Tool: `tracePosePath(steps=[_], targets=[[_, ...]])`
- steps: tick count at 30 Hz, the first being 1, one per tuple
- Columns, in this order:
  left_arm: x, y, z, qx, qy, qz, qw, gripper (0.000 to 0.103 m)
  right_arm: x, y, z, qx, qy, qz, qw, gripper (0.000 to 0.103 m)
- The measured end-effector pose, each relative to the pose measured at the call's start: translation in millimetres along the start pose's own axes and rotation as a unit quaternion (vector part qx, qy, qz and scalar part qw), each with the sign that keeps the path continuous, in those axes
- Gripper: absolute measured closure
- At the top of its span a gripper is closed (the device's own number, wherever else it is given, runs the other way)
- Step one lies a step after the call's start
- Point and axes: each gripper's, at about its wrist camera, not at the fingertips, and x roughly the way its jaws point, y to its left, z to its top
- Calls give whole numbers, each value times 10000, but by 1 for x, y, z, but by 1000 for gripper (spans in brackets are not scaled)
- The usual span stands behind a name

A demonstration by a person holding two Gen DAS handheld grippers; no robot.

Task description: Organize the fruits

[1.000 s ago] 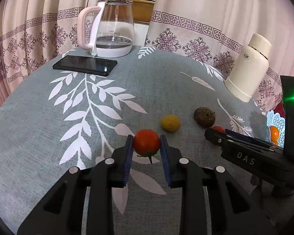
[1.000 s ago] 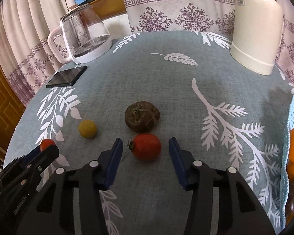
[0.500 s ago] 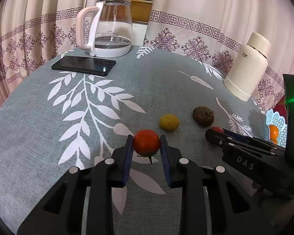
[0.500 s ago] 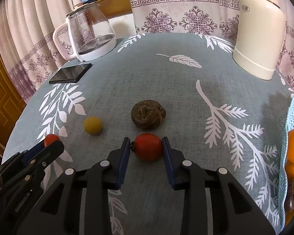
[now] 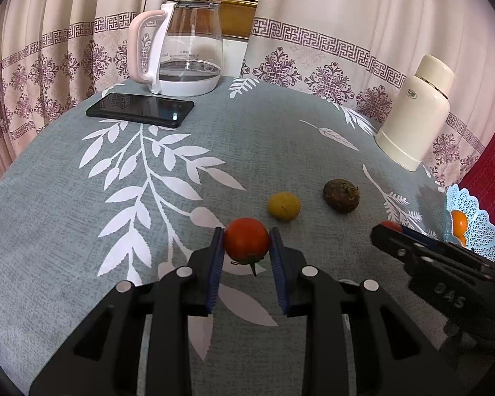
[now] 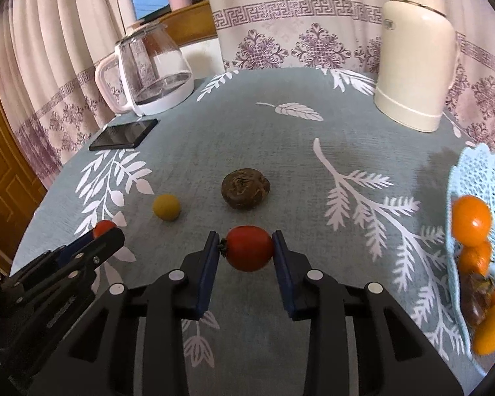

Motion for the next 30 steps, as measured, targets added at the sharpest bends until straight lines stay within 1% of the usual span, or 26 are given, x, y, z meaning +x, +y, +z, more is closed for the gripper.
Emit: tracePosePath(steps=[13, 19, 30], targets=[[0, -1, -1, 5, 1, 1, 10000, 75, -45, -17, -9, 288, -321, -63, 9990, 70], [0, 0, 0, 13, 2, 4, 10000, 75, -74, -33, -13, 390, -612, -338, 9968, 70], [0, -1, 0, 15, 3, 7, 10000, 75, -109, -74, -20, 826, -904, -680, 9901, 70]])
